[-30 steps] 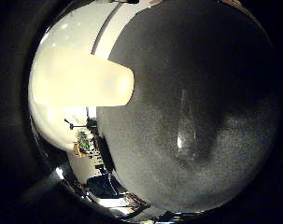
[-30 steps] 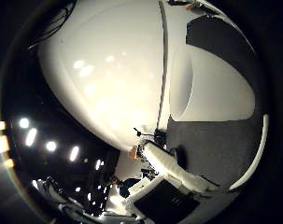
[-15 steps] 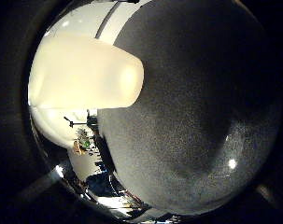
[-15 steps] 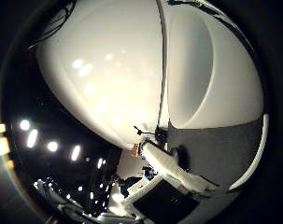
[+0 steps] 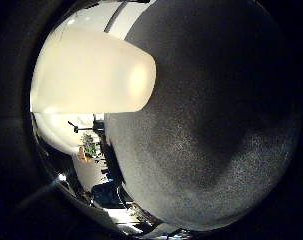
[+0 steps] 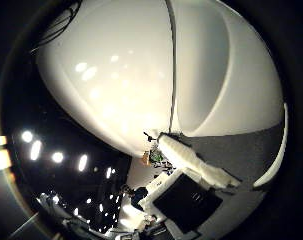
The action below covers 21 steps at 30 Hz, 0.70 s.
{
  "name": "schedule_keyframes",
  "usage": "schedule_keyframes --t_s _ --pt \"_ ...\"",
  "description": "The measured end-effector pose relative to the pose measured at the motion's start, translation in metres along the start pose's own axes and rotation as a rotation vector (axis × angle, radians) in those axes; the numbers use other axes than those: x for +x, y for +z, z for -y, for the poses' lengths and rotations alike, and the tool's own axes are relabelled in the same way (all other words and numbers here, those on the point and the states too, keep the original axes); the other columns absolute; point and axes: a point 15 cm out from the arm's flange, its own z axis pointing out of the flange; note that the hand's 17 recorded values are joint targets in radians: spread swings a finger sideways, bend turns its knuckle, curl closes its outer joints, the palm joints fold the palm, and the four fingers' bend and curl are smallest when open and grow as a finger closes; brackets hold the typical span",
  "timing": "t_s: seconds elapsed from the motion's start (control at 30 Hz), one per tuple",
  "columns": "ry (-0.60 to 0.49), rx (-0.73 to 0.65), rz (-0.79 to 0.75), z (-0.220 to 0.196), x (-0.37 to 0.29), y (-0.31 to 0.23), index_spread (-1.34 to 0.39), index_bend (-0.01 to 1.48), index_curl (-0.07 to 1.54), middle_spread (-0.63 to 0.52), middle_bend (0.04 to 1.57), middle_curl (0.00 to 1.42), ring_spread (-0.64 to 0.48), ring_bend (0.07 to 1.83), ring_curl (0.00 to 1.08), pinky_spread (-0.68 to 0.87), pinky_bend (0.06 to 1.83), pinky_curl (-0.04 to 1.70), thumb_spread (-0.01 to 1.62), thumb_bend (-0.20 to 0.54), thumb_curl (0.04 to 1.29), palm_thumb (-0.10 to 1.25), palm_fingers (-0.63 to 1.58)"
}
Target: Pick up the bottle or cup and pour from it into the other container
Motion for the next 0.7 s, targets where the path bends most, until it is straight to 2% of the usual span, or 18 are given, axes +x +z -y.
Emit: schedule_keyframes --t_s 0.13,0.3,0.43,0.57,0.7 --pt "0.009 -0.01 0.006 -0.002 -0.001 0.004 -0.17 0.17 0.29 0.01 0.49 0.36 0.0 0.8 0.24 0.31 0.57 0.18 0.98 -0.026 0.35 0.63 0.51" --pt "0.018 -0.026 0.012 -0.004 -0.005 0.01 -0.25 0.2 0.32 -0.1 0.66 0.42 -0.11 0.97 0.28 0.13 0.62 0.13 0.98 -0.025 0.38 0.66 0.83" --pt "0.02 -0.034 0.014 -0.004 -0.008 0.014 -0.3 0.19 0.35 -0.14 0.71 0.46 -0.16 1.01 0.32 -0.1 0.8 0.14 0.98 -0.023 0.4 0.68 1.03" --pt "0.026 -0.038 0.015 -0.005 -0.009 0.016 -0.34 0.27 0.44 -0.18 0.81 0.51 -0.19 1.06 0.38 -0.38 0.93 0.16 0.97 -0.025 0.42 0.69 1.18" --pt "0.025 -0.049 0.022 -0.007 -0.011 0.019 -0.36 0.37 0.52 -0.18 0.9 0.55 -0.19 1.1 0.42 -0.49 1.03 0.22 0.96 -0.025 0.44 0.7 1.22"
